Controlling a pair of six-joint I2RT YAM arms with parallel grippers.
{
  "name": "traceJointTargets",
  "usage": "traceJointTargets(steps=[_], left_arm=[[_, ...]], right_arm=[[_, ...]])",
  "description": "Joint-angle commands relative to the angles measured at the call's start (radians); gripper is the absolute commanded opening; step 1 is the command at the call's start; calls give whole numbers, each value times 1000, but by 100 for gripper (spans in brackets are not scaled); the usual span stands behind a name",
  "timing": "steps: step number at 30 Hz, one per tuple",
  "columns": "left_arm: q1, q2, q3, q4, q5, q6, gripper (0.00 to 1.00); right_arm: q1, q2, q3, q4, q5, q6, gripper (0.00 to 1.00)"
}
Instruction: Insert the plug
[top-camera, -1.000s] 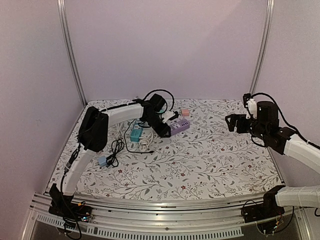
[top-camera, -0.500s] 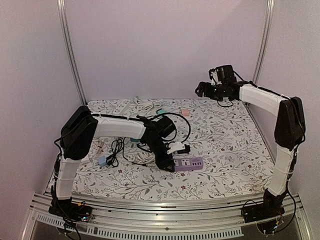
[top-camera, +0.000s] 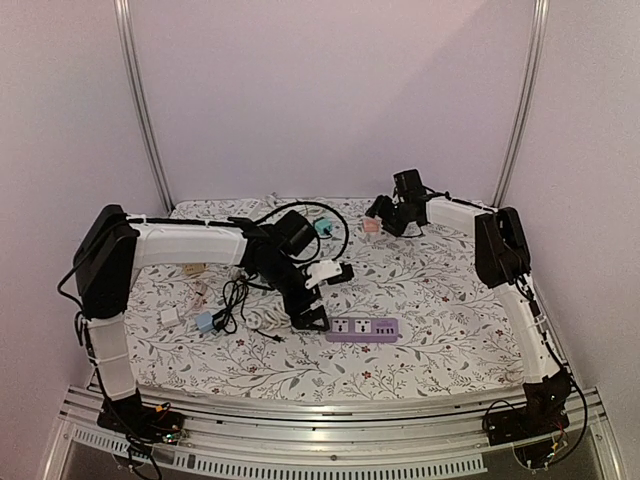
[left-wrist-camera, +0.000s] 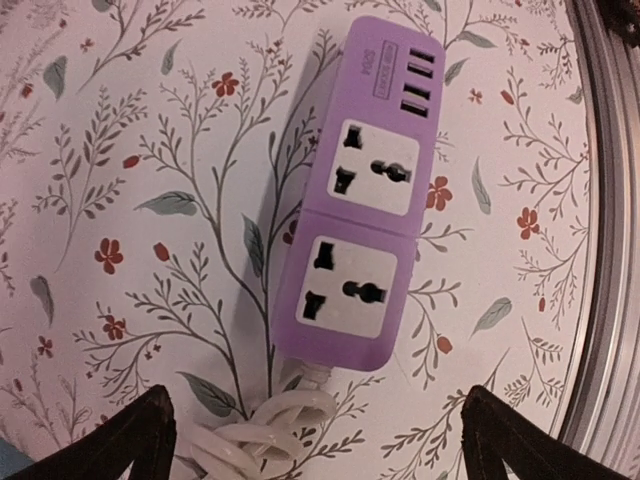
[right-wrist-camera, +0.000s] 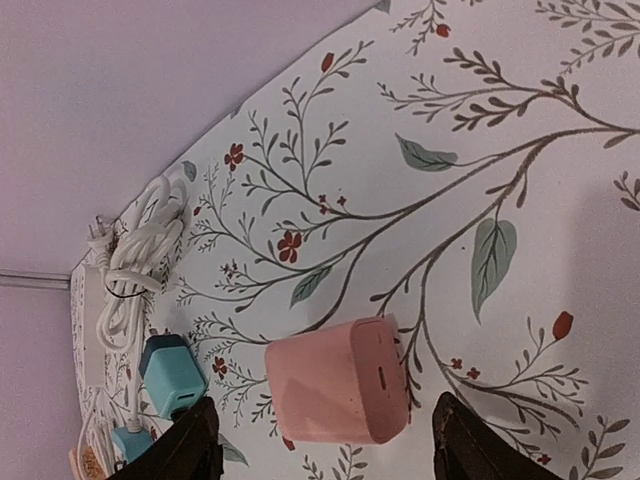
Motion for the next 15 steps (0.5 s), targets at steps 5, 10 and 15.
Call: traceJointTargets(steps=[5, 10, 15], left_arm=[[91, -27, -8, 113, -8, -88, 100], [159, -16, 4, 185, -73, -179, 100], [217, -24, -19, 268, -122, -258, 100]], right_arm=[[-17, 95, 67, 53, 92, 145, 69], [-17, 175, 134, 55, 83, 227, 68], [-13, 226, 185, 56, 65, 283, 63]])
